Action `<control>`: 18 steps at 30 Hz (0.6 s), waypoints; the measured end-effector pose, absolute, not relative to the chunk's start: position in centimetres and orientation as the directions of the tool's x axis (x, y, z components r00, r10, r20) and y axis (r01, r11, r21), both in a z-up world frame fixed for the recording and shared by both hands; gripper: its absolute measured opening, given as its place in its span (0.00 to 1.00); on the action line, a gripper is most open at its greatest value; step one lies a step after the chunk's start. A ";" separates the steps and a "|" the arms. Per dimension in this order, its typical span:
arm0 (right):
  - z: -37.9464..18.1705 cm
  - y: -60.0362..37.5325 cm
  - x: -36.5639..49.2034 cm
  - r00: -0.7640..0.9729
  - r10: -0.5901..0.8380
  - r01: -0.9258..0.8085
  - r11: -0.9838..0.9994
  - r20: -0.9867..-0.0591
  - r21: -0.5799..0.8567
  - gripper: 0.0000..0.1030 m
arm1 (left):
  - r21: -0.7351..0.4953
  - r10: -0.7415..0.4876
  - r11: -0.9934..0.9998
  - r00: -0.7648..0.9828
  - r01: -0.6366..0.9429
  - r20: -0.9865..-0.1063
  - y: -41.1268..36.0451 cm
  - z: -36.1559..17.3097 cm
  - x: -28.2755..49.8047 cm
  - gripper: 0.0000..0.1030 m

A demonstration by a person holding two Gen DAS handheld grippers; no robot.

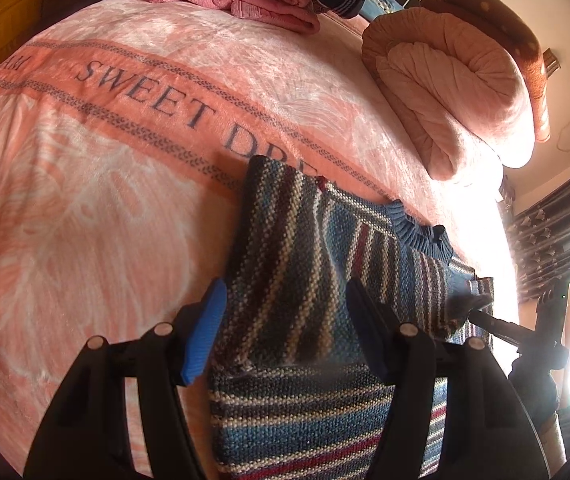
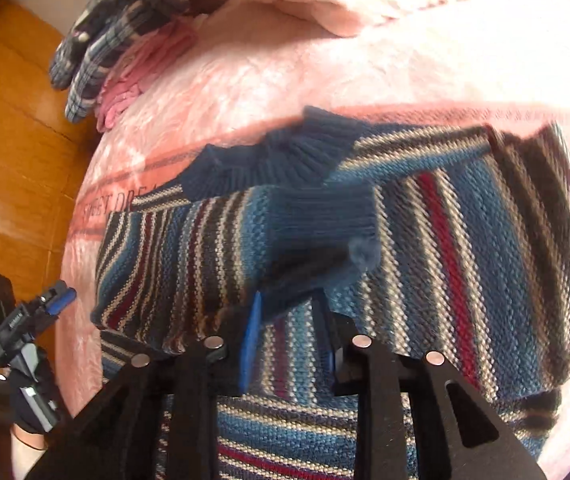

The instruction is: Fold small clothes

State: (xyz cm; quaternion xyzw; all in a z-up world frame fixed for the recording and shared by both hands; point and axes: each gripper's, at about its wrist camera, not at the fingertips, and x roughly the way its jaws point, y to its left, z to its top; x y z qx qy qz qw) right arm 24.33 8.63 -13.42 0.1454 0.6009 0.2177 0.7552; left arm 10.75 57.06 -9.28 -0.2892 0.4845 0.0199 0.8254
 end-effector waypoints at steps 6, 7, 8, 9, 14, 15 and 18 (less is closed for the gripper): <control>-15.1 5.1 25.6 0.185 0.557 -0.029 0.827 -0.810 0.562 0.51 | -0.445 -0.241 0.844 0.529 -0.300 -0.814 56.6 -9.3 11.0 0.60; -15.3 5.1 25.9 0.184 0.555 -0.021 0.828 -0.811 0.561 0.51 | -0.449 -0.245 0.842 0.528 -0.300 -0.813 56.6 -9.3 11.0 0.60; -15.7 5.3 26.2 0.172 0.560 -0.014 0.824 -0.811 0.566 0.51 | -0.450 -0.247 0.842 0.528 -0.298 -0.812 56.5 -9.4 11.1 0.60; -16.1 5.6 26.5 0.160 0.566 -0.006 0.820 -0.809 0.573 0.51 | -0.447 -0.245 0.843 0.527 -0.298 -0.813 56.4 -9.4 11.2 0.60; -16.6 7.9 27.2 0.130 0.560 -0.041 0.827 -0.818 0.560 0.09 | -0.440 -0.245 0.851 0.525 -0.286 -0.815 55.9 -9.4 11.3 0.60; -15.8 8.2 27.1 0.151 0.544 -0.065 0.838 -0.825 0.541 0.08 | -0.441 -0.245 0.851 0.528 -0.283 -0.813 55.9 -9.3 11.3 0.60; -12.5 7.9 26.8 0.258 0.541 -0.133 0.840 -0.800 0.526 0.08 | -0.446 -0.251 0.855 0.542 -0.265 -0.802 55.5 -9.0 11.4 0.60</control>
